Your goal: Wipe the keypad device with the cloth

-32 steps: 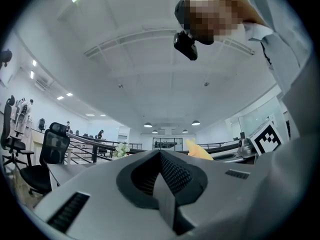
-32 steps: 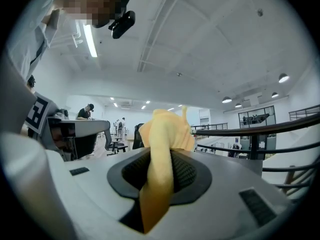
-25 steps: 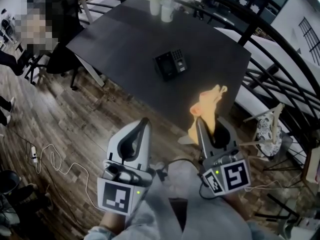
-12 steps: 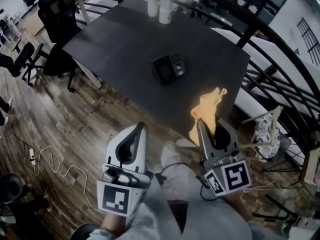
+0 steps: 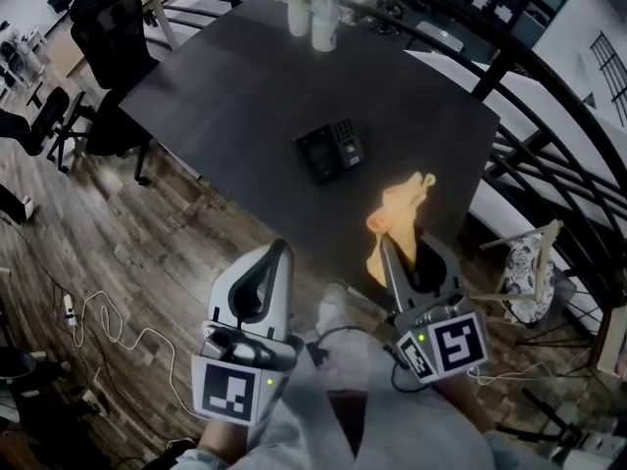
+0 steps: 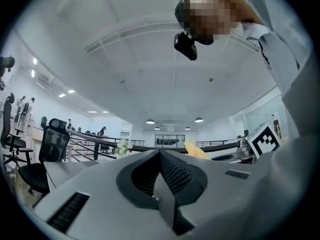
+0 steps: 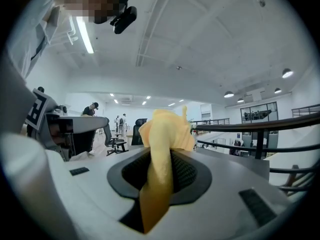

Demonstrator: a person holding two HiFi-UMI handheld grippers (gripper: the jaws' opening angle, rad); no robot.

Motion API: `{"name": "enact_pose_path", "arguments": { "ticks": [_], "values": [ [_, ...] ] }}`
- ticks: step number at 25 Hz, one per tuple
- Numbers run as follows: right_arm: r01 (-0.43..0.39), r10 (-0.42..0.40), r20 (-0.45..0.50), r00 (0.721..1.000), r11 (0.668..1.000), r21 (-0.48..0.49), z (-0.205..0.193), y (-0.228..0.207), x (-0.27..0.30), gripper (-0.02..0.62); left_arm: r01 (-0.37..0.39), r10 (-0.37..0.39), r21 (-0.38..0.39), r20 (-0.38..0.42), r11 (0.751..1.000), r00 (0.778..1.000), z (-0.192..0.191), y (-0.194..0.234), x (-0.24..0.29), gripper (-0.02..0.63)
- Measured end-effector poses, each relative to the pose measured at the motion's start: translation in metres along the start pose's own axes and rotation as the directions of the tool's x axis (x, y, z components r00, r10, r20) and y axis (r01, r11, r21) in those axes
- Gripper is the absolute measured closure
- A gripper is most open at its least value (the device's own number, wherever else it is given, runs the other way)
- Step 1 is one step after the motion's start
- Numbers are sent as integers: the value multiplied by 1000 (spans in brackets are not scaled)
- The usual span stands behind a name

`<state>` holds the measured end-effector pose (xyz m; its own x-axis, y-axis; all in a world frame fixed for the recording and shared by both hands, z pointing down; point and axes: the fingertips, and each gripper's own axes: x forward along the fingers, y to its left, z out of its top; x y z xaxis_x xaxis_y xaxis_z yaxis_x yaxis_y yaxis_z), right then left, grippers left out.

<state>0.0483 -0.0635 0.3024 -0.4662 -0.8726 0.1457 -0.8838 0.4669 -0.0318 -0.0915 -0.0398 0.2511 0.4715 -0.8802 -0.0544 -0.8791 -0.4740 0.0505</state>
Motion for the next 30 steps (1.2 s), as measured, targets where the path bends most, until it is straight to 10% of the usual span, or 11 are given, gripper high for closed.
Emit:
{"name": "enact_pose_path", "arguments": {
  "ticks": [30],
  "values": [
    [23, -19, -62, 998, 997, 70, -28, -106, 106, 495, -48, 49, 29, -54, 998, 997, -12, 38, 131, 592]
  ]
}}
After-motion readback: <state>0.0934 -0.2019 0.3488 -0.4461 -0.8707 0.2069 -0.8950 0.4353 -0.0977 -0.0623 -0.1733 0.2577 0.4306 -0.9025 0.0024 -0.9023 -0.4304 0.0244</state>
